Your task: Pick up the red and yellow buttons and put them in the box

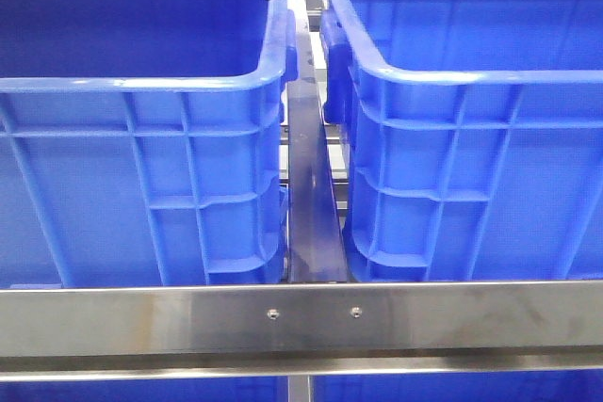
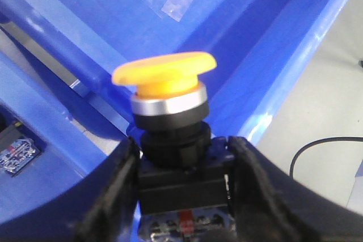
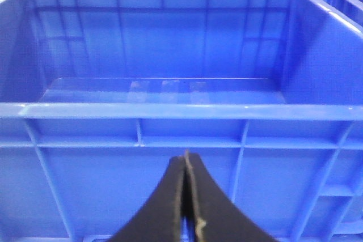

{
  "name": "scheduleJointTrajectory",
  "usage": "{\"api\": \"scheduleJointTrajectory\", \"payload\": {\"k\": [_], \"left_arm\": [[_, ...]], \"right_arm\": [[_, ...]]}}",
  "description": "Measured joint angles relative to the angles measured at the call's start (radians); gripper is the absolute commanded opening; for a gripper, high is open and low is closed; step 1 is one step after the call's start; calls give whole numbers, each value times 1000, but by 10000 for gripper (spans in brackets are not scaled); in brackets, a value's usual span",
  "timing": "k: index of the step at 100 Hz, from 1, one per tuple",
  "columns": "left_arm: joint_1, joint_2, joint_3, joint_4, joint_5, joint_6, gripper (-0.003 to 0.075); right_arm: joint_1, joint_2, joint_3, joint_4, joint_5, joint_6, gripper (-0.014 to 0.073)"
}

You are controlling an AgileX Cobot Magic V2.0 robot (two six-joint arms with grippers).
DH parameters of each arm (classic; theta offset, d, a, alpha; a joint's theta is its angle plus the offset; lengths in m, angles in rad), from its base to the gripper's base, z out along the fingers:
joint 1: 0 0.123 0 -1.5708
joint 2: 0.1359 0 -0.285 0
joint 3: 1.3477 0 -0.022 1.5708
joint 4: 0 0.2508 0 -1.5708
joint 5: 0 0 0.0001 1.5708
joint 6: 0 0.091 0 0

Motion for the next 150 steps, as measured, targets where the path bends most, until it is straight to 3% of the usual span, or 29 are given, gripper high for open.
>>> {"api": "scheduleJointTrajectory", "payload": {"k": [43, 74, 112, 121, 140, 150], "left_arm": [[0, 0, 0, 0, -3, 0, 167], [0, 0, 0, 0, -3, 2, 167], [-2, 0, 0, 0, -3, 2, 167], [-2, 0, 0, 0, -3, 2, 167], [-2, 0, 0, 0, -3, 2, 167], [-2, 0, 0, 0, -3, 2, 167]], "right_arm": [[0, 0, -9, 0, 5, 0, -63], [0, 26, -298, 0, 317, 0, -63], [0, 380, -619, 6, 541, 2, -29], [0, 480, -686, 7, 590, 2, 83], [0, 696, -810, 73, 673, 2, 561], [0, 781, -870, 164, 705, 2, 642]]}}
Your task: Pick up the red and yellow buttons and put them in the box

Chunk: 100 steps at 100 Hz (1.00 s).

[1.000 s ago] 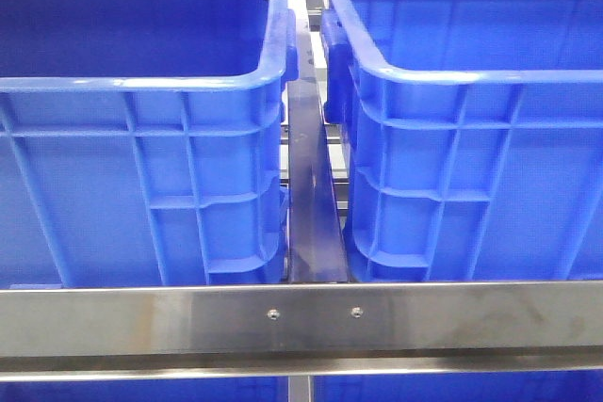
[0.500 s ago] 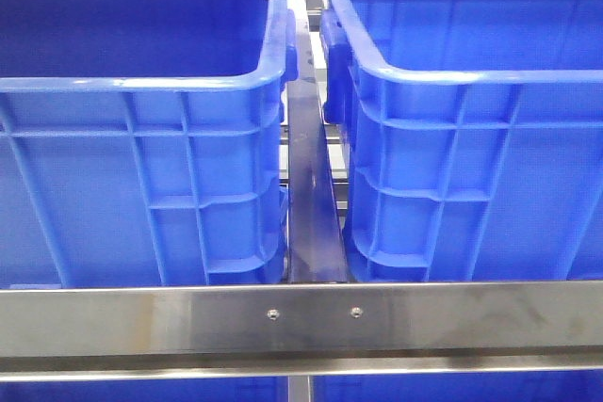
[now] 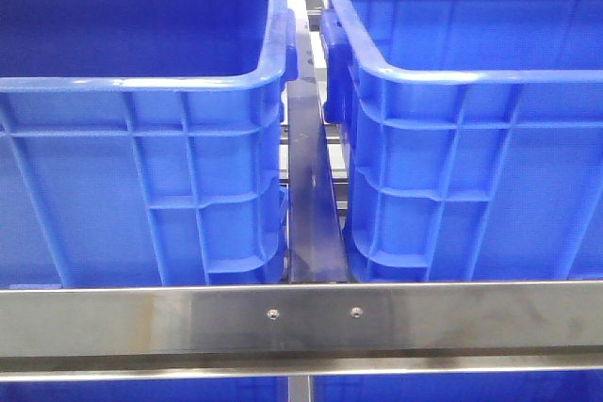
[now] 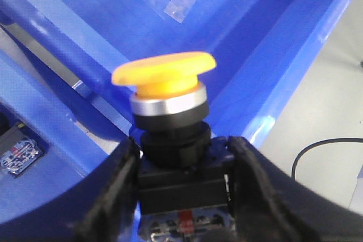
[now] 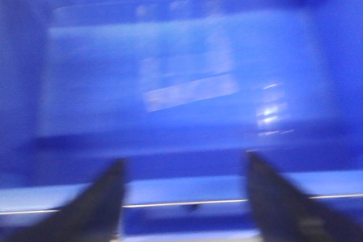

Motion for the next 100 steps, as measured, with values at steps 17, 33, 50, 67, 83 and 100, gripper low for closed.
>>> {"api": "scheduleJointTrajectory", "payload": {"k": [17, 33, 50, 67, 83, 100], "left_arm": [[0, 0, 0, 0, 0, 0, 167], [0, 0, 0, 0, -1, 0, 167], [0, 0, 0, 0, -1, 0, 167], [0, 0, 0, 0, -1, 0, 167], [0, 0, 0, 0, -1, 0, 167], [0, 0, 0, 0, -1, 0, 167]], "right_arm": [[9, 112, -78, 287, 34, -92, 641], [51, 189, -108, 653, 36, -313, 641], [117, 293, -109, 949, 34, -494, 641], [188, 410, -109, 1139, 11, -624, 641], [216, 502, -110, 1241, -4, -698, 641], [220, 559, -110, 1318, -10, -760, 641]]}}
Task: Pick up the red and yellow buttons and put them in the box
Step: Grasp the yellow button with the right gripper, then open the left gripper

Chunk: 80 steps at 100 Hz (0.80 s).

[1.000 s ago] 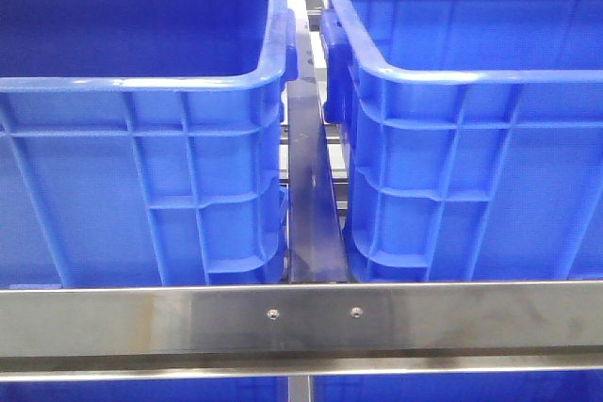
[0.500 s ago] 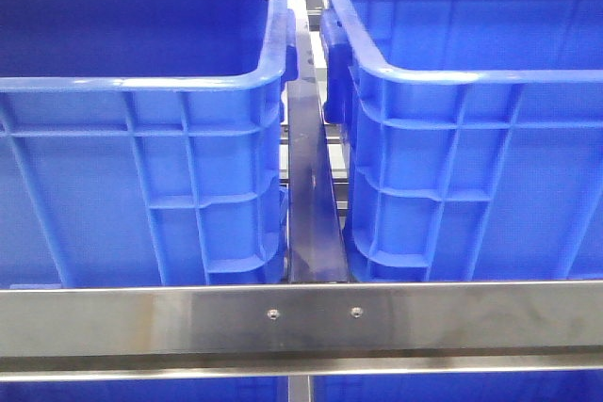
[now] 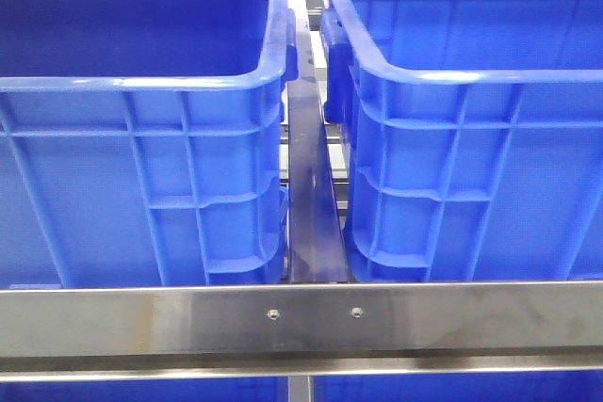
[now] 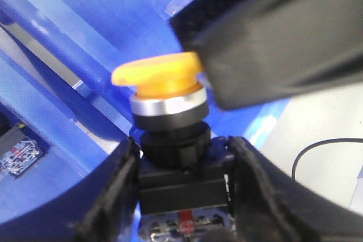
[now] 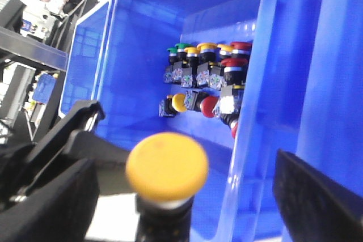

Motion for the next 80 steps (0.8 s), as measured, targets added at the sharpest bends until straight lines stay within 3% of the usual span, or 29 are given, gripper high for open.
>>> {"api": "scheduleJointTrajectory", "payload": {"k": [20, 47, 64, 74, 80], "left_arm": [[0, 0, 0, 0, 0, 0, 167], [0, 0, 0, 0, 0, 0, 167], [0, 0, 2, 0, 2, 0, 173], [0, 0, 2, 0, 2, 0, 242], [0, 0, 2, 0, 2, 0, 347]], "right_arm": [[12, 25, 0, 50, -2, -57, 613], [17, 38, -2, 62, 16, -72, 300], [18, 38, -4, 65, 27, -72, 296], [18, 38, -4, 65, 28, -72, 296], [18, 38, -4, 65, 28, -72, 296]]}}
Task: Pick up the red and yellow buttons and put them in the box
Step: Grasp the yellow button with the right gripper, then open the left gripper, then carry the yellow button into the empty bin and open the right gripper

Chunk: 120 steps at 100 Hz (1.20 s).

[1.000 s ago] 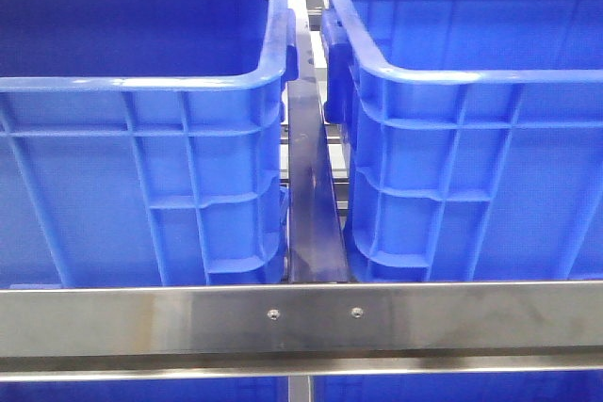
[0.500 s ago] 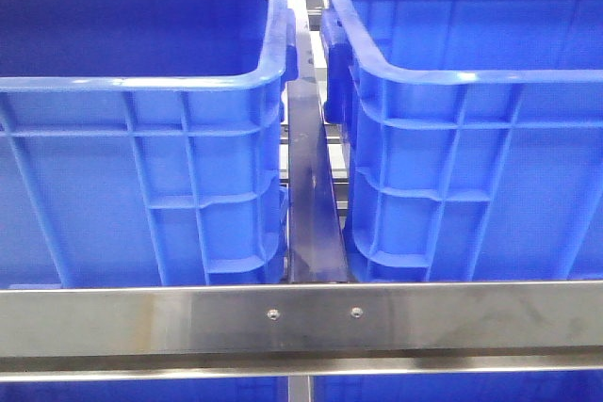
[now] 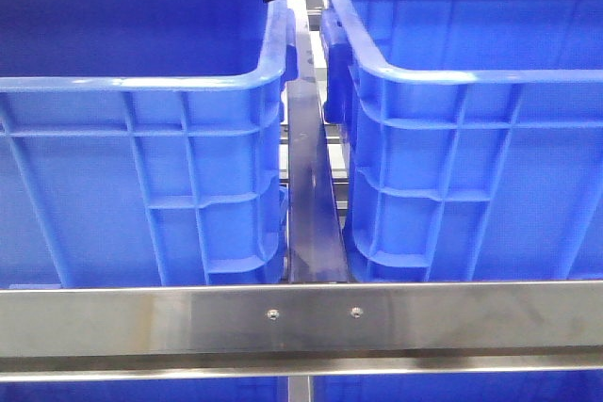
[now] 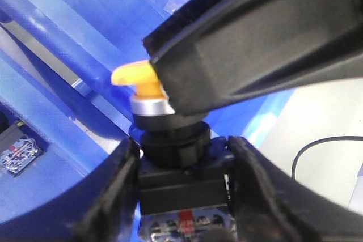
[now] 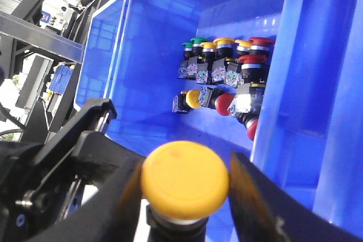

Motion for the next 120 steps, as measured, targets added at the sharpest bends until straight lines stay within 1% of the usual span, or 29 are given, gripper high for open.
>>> {"api": "scheduleJointTrajectory", "payload": {"k": [3, 6, 13, 16, 20, 30, 42, 54, 68, 81, 100, 109, 120], "left_arm": [[0, 0, 0, 0, 0, 0, 405], [0, 0, 0, 0, 0, 0, 481], [0, 0, 0, 2, -2, 0, 608], [0, 0, 0, 2, -2, 0, 638], [0, 0, 0, 2, -2, 0, 659], [0, 0, 0, 2, -2, 2, 659], [0, 0, 0, 2, -2, 2, 659], [0, 0, 0, 2, -2, 2, 659], [0, 0, 0, 4, 4, 2, 659], [0, 0, 0, 4, 4, 2, 659], [0, 0, 0, 4, 4, 2, 659], [0, 0, 0, 4, 4, 2, 659], [0, 0, 0, 4, 4, 2, 659]], "right_arm": [[0, 0, 0, 0, 0, 0, 296], [0, 0, 0, 0, 0, 0, 296], [0, 0, 0, 0, 0, 0, 296], [0, 0, 0, 0, 0, 0, 296], [0, 0, 0, 0, 0, 0, 296], [0, 0, 0, 0, -21, -4, 296], [-19, 2, -19, -6, -33, -55, 296], [-71, 2, -65, -6, -54, -116, 296], [-145, 2, -105, -6, -116, -207, 296], [-181, 6, -113, -6, -236, -359, 296], [-184, 55, -113, -6, -404, -592, 296], [-182, 97, -113, -6, -479, -655, 296], [-182, 156, -113, 2, -586, -700, 296]]}}
